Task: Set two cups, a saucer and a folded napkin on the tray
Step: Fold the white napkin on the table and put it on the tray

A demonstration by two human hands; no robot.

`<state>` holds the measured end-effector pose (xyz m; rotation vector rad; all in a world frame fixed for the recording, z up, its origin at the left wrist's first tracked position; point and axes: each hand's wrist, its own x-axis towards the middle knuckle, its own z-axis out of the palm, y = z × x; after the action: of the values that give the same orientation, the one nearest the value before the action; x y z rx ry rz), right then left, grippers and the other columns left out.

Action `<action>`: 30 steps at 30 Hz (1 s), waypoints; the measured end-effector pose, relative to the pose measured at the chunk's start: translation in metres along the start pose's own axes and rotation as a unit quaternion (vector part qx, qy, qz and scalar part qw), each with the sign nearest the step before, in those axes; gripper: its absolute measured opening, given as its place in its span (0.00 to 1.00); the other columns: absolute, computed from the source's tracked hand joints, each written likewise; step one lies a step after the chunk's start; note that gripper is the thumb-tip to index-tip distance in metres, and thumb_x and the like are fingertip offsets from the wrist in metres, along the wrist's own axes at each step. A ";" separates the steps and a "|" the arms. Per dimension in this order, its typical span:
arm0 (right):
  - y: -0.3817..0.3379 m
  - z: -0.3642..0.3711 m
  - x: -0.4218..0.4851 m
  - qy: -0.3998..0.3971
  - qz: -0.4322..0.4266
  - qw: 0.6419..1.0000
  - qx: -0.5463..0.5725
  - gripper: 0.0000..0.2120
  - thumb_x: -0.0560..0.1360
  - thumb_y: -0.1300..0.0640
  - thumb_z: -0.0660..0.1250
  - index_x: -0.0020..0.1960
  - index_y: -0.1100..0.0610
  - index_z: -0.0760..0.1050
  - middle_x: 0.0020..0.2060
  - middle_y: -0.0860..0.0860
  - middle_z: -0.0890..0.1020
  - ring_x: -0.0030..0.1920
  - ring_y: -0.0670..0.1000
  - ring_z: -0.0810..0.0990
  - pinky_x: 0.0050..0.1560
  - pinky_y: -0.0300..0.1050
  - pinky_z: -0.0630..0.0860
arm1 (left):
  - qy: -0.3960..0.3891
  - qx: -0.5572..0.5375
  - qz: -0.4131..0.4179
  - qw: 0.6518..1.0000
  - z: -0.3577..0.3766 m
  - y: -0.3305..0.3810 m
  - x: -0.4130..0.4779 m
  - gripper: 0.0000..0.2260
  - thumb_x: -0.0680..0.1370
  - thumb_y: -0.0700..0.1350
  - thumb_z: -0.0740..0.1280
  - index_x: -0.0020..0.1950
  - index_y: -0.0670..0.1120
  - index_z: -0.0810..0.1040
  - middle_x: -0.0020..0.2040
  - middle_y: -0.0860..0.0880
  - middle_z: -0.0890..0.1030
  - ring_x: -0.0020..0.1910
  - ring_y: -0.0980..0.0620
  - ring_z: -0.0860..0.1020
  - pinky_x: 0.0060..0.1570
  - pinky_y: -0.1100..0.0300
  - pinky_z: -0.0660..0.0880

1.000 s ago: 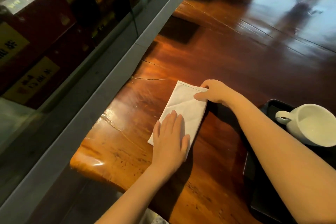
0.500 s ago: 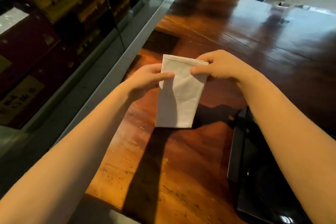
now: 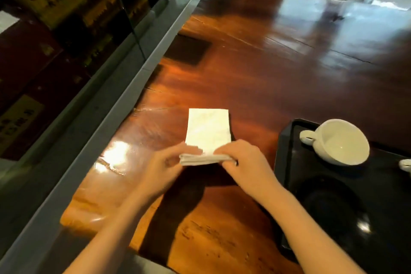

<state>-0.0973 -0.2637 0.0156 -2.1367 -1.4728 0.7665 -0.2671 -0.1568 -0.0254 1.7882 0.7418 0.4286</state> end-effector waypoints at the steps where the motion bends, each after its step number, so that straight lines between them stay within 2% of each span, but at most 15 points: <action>1: 0.005 0.011 -0.009 -0.012 0.018 1.000 0.014 0.10 0.77 0.58 0.60 0.50 0.54 0.80 0.48 0.52 0.82 0.50 0.51 0.77 0.51 0.49 0.76 | -0.009 0.010 0.003 1.000 0.005 -0.009 -0.011 0.11 0.71 0.50 0.67 0.51 0.59 0.83 0.50 0.65 0.83 0.53 0.65 0.79 0.55 0.72 0.74; 4: 0.018 0.033 -0.028 -0.024 0.041 0.998 0.032 0.10 0.78 0.54 0.60 0.55 0.48 0.78 0.51 0.46 0.78 0.50 0.44 0.75 0.51 0.36 0.73 | -0.037 0.068 0.034 0.996 0.015 -0.026 -0.029 0.12 0.74 0.50 0.66 0.57 0.60 0.79 0.55 0.60 0.83 0.58 0.62 0.78 0.65 0.68 0.69; 6: 0.026 0.038 -0.033 -0.037 0.041 0.998 0.026 0.10 0.77 0.53 0.61 0.57 0.46 0.76 0.53 0.45 0.77 0.53 0.43 0.74 0.55 0.37 0.73 | -0.054 0.088 0.048 0.994 0.016 -0.031 -0.031 0.13 0.75 0.56 0.65 0.59 0.60 0.77 0.57 0.56 0.83 0.60 0.59 0.78 0.71 0.58 0.65; 8: 0.032 0.039 -0.035 -0.050 0.026 0.998 0.015 0.14 0.76 0.52 0.63 0.61 0.45 0.72 0.58 0.44 0.74 0.59 0.44 0.72 0.63 0.41 0.72 | -0.061 0.096 0.052 0.992 0.015 -0.032 -0.030 0.13 0.76 0.59 0.63 0.60 0.62 0.77 0.57 0.56 0.83 0.60 0.59 0.78 0.71 0.53 0.65; 9: 0.033 0.038 -0.035 -0.060 0.005 0.998 -0.002 0.18 0.76 0.50 0.64 0.65 0.44 0.69 0.62 0.43 0.71 0.64 0.44 0.69 0.69 0.42 0.67 | -0.067 0.095 0.053 0.992 0.014 -0.032 -0.030 0.13 0.76 0.59 0.63 0.59 0.62 0.77 0.57 0.55 0.83 0.60 0.59 0.78 0.71 0.54 0.66; 10: 0.035 0.037 -0.034 -0.073 -0.026 0.997 -0.027 0.23 0.75 0.48 0.65 0.69 0.43 0.64 0.68 0.42 0.66 0.70 0.43 0.61 0.74 0.42 0.57 | -0.073 0.093 0.057 0.991 0.013 -0.032 -0.030 0.14 0.76 0.59 0.63 0.59 0.59 0.78 0.57 0.55 0.83 0.60 0.59 0.78 0.71 0.55 0.66; 12: 0.038 0.034 -0.027 -0.108 -0.084 0.987 -0.081 0.35 0.73 0.43 0.66 0.74 0.40 0.51 0.75 0.38 0.49 0.74 0.41 0.42 0.73 0.41 0.36 | -0.081 0.097 0.066 0.990 0.012 -0.032 -0.030 0.15 0.76 0.59 0.63 0.59 0.56 0.78 0.57 0.55 0.83 0.60 0.59 0.78 0.71 0.56 0.66; 13: 0.040 0.034 -0.022 -0.131 -0.100 0.981 -0.102 0.39 0.72 0.41 0.65 0.74 0.40 0.46 0.75 0.38 0.42 0.74 0.40 0.36 0.71 0.41 0.32 | -0.086 0.100 0.068 0.989 0.011 -0.032 -0.030 0.15 0.76 0.58 0.62 0.59 0.56 0.78 0.57 0.55 0.83 0.60 0.59 0.78 0.71 0.56 0.66; 15: 0.043 0.034 -0.015 -0.183 -0.104 0.969 -0.132 0.45 0.70 0.37 0.65 0.75 0.42 0.39 0.75 0.40 0.37 0.73 0.42 0.33 0.72 0.44 0.31 | -0.087 0.101 0.073 0.988 0.011 -0.033 -0.031 0.14 0.76 0.58 0.62 0.58 0.56 0.79 0.57 0.55 0.83 0.60 0.60 0.78 0.71 0.57 0.66; 17: 0.044 0.034 -0.013 -0.225 -0.097 0.955 -0.169 0.48 0.69 0.36 0.66 0.76 0.45 0.38 0.76 0.43 0.36 0.75 0.44 0.34 0.74 0.45 0.34 | -0.075 0.090 0.075 0.990 0.011 -0.031 -0.032 0.13 0.75 0.59 0.63 0.57 0.60 0.79 0.57 0.58 0.82 0.60 0.61 0.78 0.70 0.62 0.66; 19: 0.047 0.034 -0.012 -0.222 -0.101 0.951 -0.188 0.47 0.70 0.39 0.67 0.76 0.46 0.39 0.76 0.44 0.38 0.76 0.45 0.36 0.73 0.43 0.34 | -0.052 0.035 0.050 0.997 0.009 -0.028 -0.030 0.12 0.74 0.61 0.64 0.56 0.64 0.79 0.56 0.61 0.82 0.61 0.60 0.77 0.69 0.63 0.67; 23: 0.046 0.027 -0.008 -0.186 -0.087 0.971 -0.123 0.35 0.76 0.47 0.64 0.76 0.46 0.49 0.77 0.43 0.50 0.74 0.39 0.43 0.69 0.36 0.36 | -0.039 0.007 0.046 0.998 0.007 -0.026 -0.020 0.13 0.73 0.57 0.67 0.57 0.61 0.79 0.56 0.61 0.82 0.60 0.58 0.79 0.72 0.58 0.63; 26: 0.044 0.024 -0.007 -0.133 -0.025 0.990 -0.023 0.26 0.77 0.51 0.63 0.72 0.46 0.61 0.72 0.43 0.65 0.74 0.45 0.58 0.69 0.35 0.48 | -0.052 0.031 0.037 0.997 0.008 -0.023 -0.007 0.14 0.73 0.54 0.67 0.59 0.59 0.79 0.58 0.63 0.81 0.60 0.62 0.77 0.72 0.62 0.63; 28: 0.043 0.027 -0.010 -0.105 0.017 0.993 0.042 0.23 0.76 0.49 0.64 0.70 0.46 0.65 0.67 0.42 0.71 0.68 0.43 0.67 0.67 0.36 0.60 | -0.074 0.067 0.023 0.995 0.008 -0.024 0.000 0.14 0.74 0.54 0.64 0.59 0.60 0.78 0.56 0.66 0.80 0.59 0.64 0.77 0.66 0.62 0.69; 30: 0.042 0.032 -0.013 -0.080 0.060 0.990 0.103 0.24 0.74 0.47 0.66 0.69 0.46 0.67 0.61 0.39 0.75 0.62 0.39 0.72 0.63 0.36 0.68 | -0.067 0.105 0.012 0.992 0.010 -0.025 0.004 0.15 0.74 0.57 0.61 0.57 0.57 0.79 0.53 0.66 0.80 0.56 0.62 0.78 0.59 0.58 0.75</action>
<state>-0.0922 -0.2895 -0.0320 -2.0602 -1.2847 1.1063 -0.2651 -0.1560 -0.0520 2.0036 0.6932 0.2502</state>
